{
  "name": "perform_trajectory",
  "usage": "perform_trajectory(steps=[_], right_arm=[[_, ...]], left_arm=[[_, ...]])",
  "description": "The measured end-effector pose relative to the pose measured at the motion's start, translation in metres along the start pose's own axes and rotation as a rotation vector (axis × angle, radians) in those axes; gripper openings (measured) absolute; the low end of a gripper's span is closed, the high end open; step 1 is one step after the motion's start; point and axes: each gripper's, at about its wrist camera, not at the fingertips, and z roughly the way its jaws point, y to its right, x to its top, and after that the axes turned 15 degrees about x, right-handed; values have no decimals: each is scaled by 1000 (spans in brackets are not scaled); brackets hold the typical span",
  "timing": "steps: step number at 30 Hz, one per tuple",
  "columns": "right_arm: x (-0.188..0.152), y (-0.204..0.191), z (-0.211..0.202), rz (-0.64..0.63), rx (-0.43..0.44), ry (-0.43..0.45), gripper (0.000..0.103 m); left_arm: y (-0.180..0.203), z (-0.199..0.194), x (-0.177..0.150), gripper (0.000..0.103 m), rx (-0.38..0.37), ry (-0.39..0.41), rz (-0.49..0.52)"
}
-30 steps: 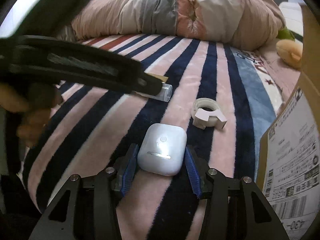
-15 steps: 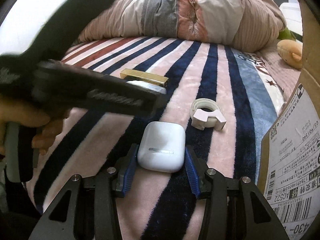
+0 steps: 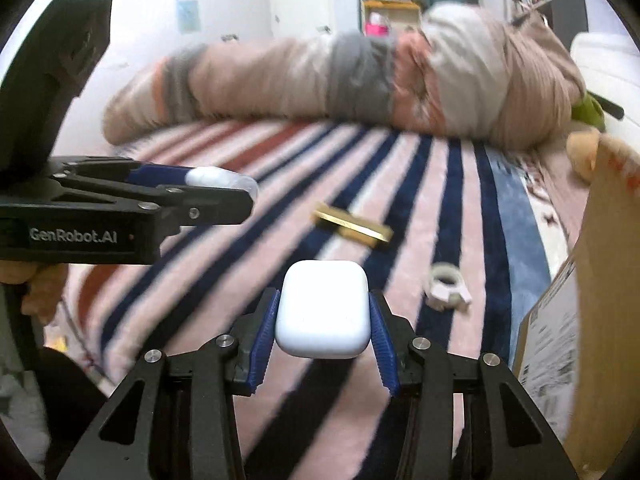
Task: Organize rigid objects
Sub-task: 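Carry the earbuds case and white bottle into the box and release both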
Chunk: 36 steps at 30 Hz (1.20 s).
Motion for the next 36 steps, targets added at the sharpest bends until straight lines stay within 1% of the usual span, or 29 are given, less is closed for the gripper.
perform_trajectory(steps=[2, 5, 6, 7, 9, 10, 12, 13, 14, 17, 20, 24, 26, 30, 33, 36], right_arm=[[8, -12, -25, -31, 8, 46, 40], [15, -18, -66, -41, 24, 126, 40], [16, -18, -83, -39, 16, 159, 40], [16, -16, -92, -37, 5, 175, 40], [15, -4, -121, -15, -64, 220, 40], [14, 1, -130, -3, -90, 229, 40], [7, 17, -147, 32, -158, 233, 40], [1, 29, -156, 61, -207, 224, 40], [-3, 36, -159, 74, -221, 227, 40], [-17, 60, -165, 101, -313, 178, 40], [-26, 83, -164, 136, -348, 136, 40], [-31, 97, -165, 127, -399, 109, 40], [-33, 98, -167, 124, -396, 107, 40], [-45, 100, -172, 132, -363, 105, 40], [-44, 105, -170, 135, -334, 107, 40], [-45, 109, -170, 136, -330, 109, 40]], left_arm=[[2, -25, 5, 60, -8, 45, 8], [17, -64, 18, 60, -38, 123, 35], [22, -72, 20, 60, -49, 138, 42], [30, -82, 25, 60, -67, 158, 54], [49, -95, 36, 60, -104, 190, 77], [58, -100, 40, 60, -122, 201, 89], [82, -107, 50, 60, -163, 225, 118], [95, -111, 55, 60, -184, 234, 136], [110, -112, 59, 60, -207, 241, 159], [147, -112, 69, 60, -245, 243, 216], [186, -105, 77, 60, -282, 221, 281], [221, -90, 79, 60, -273, 186, 349], [230, -82, 79, 60, -274, 166, 364], [241, -73, 79, 60, -256, 143, 377], [245, -70, 77, 60, -243, 132, 393], [250, -63, 76, 60, -226, 118, 408]])
